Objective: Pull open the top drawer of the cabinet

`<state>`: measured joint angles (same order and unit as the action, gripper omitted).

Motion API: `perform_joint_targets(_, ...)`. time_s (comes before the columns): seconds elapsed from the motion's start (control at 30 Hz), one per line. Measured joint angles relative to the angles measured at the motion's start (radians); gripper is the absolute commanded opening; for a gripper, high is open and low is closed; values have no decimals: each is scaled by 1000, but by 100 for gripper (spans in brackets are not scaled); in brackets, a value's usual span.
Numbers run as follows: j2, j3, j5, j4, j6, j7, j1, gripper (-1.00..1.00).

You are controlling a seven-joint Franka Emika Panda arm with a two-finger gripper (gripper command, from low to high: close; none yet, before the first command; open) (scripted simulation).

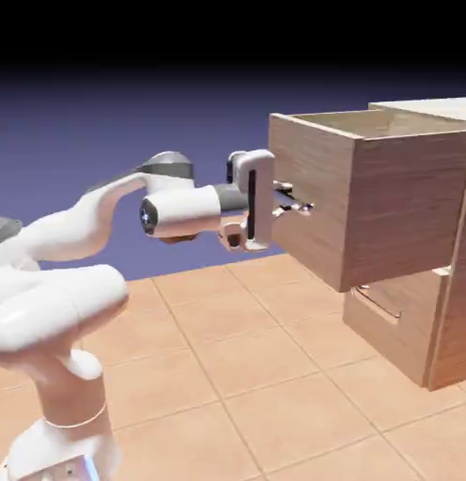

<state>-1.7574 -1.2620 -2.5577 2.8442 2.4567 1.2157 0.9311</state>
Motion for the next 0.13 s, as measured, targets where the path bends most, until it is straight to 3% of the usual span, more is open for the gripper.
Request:
perform_joint_targets(0.03, -4, 3, 14, 18, 9, 5, -28, 100)
perform_joint_targets(0.13, -4, 8, 32, 36, 26, 12, -64, 100)
